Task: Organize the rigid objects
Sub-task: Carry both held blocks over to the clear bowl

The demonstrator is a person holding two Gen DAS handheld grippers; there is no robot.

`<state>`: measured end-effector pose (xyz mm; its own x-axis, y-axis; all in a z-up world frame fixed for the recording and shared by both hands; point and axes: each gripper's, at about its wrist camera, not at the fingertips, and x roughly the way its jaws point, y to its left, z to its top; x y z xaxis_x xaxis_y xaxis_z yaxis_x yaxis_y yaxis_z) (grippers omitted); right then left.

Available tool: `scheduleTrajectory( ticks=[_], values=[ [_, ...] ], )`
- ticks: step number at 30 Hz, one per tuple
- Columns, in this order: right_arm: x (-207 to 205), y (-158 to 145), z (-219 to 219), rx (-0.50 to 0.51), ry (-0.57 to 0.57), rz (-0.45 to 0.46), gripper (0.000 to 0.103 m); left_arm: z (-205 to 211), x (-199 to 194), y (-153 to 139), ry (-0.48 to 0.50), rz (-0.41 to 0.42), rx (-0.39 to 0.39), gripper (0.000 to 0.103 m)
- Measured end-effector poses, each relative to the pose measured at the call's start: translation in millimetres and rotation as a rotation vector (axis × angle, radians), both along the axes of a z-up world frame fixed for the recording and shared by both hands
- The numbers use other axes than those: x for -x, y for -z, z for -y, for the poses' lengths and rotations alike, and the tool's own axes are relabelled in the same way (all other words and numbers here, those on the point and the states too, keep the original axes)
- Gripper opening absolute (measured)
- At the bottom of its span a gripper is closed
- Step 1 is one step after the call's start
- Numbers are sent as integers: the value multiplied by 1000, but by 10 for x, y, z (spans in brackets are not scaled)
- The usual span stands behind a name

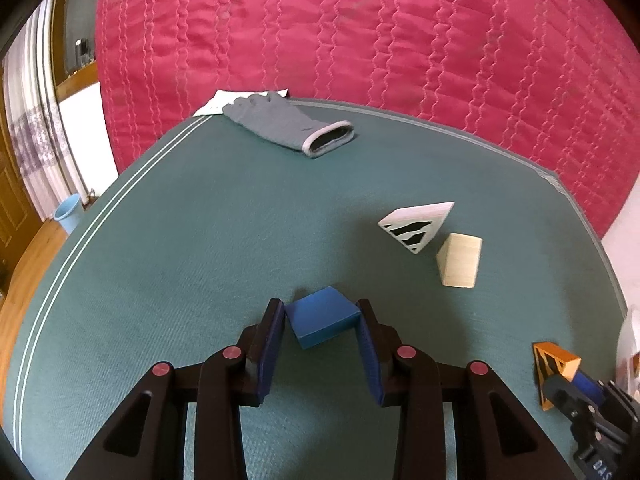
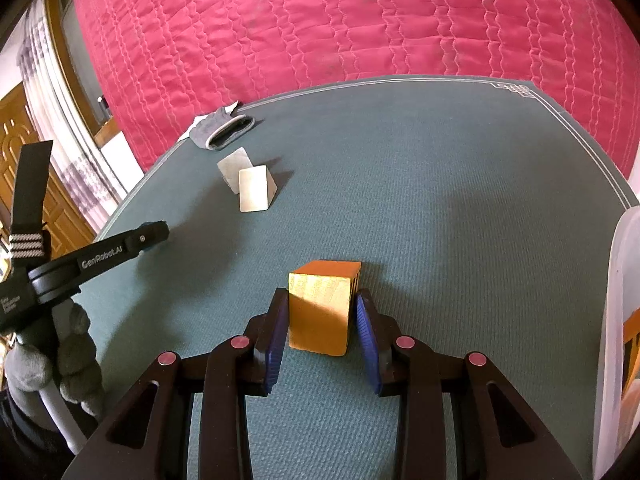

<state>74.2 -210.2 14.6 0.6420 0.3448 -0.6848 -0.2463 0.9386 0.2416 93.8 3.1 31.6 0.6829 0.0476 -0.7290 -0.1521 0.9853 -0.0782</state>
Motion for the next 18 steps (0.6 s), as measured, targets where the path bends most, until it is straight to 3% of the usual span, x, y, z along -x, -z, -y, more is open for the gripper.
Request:
scheduleTrajectory(
  ticks=[10,18],
  values=[
    [186,-135,-85,42,-20,96,34,119,78,-42,57,28,-7,38],
    [346,-161,57,34,13,92,34,220,126,-54,99,34,-7,38]
  ],
)
